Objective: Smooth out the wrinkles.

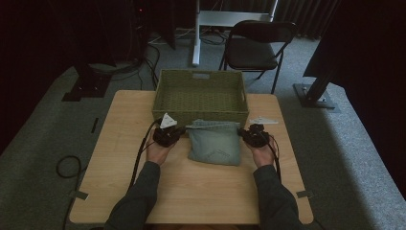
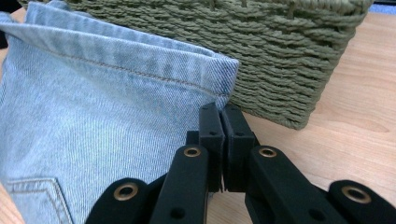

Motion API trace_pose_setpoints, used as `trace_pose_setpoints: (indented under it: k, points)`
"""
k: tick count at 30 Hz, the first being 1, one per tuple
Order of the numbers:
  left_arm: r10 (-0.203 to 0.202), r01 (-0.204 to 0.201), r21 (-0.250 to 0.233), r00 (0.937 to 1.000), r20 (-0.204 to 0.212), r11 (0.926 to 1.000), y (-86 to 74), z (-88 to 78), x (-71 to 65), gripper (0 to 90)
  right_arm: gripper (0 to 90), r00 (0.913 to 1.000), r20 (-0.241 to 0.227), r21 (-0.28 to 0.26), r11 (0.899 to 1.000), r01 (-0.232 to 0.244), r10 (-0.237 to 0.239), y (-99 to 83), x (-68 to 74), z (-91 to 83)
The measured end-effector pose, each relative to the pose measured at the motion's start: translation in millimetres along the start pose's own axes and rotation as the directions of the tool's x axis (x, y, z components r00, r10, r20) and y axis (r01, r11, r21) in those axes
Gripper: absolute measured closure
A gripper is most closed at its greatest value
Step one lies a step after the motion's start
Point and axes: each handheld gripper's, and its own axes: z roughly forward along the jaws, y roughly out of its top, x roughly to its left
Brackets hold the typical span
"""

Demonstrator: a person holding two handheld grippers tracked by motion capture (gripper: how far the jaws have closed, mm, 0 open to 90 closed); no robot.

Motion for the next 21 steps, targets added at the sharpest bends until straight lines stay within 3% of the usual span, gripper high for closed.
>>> trace_pose_setpoints:
  k: [3, 5, 6, 13, 17, 19, 21]
  points:
    - [0.006, -0.005, -0.01, 1.0, 0.006, 0.9999, 0.7, 0.5, -1.3, 88.7, 89.0, 1.0, 0.003, -0.001, 1.0, -0.009, 0.009, 0.6, 1.2, 1.3]
    - [0.009, -0.01, -0.035, 0.9998, -0.019, 0.9993, 1.8, 0.4, -2.3, 73.2, 88.6, 1.0, -0.005, -0.007, 1.0, -0.002, 0.002, 1.5, 2.1, 0.3]
    - [0.009, -0.01, -0.044, 0.9999, -0.007, 0.999, 2.1, 0.2, -1.6, 69.5, 88.3, 0.9999, -0.011, -0.011, 1.0, 0.001, -0.001, 2.0, 1.9, -0.3]
    - [0.034, -0.03, -0.117, 0.9991, 0.026, 0.9927, 3.5, 1.5, -5.2, 63.6, 77.5, 0.9959, -0.089, -0.058, 0.998, -0.023, 0.018, 4.4, -3.3, -4.3]
    - [0.059, -0.052, -0.136, 0.9972, 0.047, 0.9893, 4.2, 0.8, -9.2, 61.6, 63.9, 0.9892, -0.143, -0.073, 0.996, -0.042, 0.031, 4.3, -6.4, -4.0]
    - [0.062, -0.055, -0.141, 0.9971, 0.045, 0.9885, 4.8, -0.6, -9.6, 60.8, 63.7, 0.9885, -0.147, -0.078, 0.996, -0.046, 0.034, 4.5, -6.9, -4.2]
    - [0.064, -0.057, -0.148, 0.997, 0.045, 0.9874, 5.7, -2.1, -9.6, 60.8, 70.7, 0.9876, -0.153, -0.086, 0.995, -0.05, 0.037, 5.1, -7.5, -5.3]
